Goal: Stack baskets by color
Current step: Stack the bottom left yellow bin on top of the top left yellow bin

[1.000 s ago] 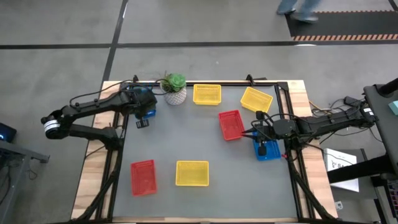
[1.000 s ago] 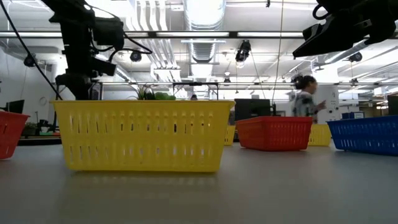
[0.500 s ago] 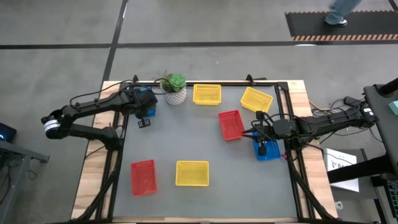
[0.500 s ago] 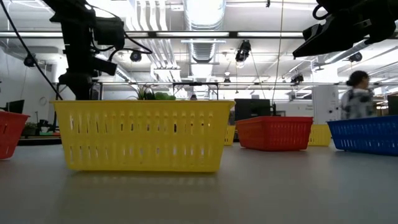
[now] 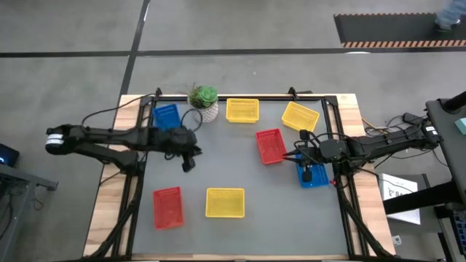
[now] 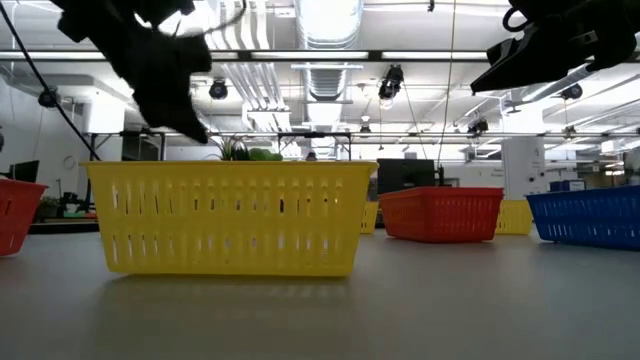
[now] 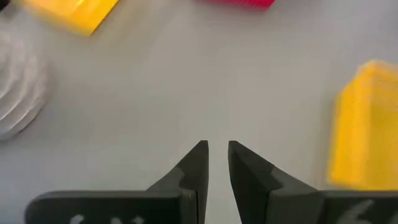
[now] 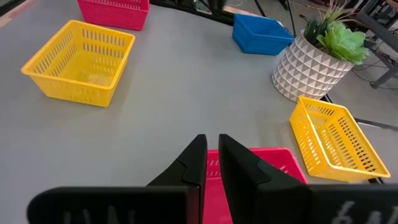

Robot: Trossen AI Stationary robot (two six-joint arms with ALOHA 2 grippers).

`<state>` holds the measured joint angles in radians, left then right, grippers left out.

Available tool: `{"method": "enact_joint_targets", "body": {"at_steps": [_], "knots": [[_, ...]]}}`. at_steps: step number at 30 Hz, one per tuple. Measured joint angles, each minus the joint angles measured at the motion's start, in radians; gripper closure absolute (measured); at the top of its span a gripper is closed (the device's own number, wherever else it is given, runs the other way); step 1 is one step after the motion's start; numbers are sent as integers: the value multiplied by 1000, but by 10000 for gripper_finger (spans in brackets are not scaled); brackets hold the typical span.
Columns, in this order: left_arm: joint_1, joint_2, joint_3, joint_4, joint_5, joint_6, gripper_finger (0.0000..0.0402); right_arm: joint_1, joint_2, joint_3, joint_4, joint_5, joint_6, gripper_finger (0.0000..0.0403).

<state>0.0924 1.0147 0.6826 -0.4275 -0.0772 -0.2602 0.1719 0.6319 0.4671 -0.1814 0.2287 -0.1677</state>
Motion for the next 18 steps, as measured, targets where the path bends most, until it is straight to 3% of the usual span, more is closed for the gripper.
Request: {"method": "enact_joint_targets", "body": {"at_steps": [6,10,15,18], "knots": [[-147,1,-40,238,-61,-22,356,0,0,-12,14,0,1,369],[-193,2,-52,328,-96,-22,356,0,0,-22,44,0,-7,369],[-240,44,-53,415,-236,4,356,0,0,-33,61,0,-18,369],[-254,86,-53,480,-247,32,356,0,0,-37,61,0,-27,369]]}}
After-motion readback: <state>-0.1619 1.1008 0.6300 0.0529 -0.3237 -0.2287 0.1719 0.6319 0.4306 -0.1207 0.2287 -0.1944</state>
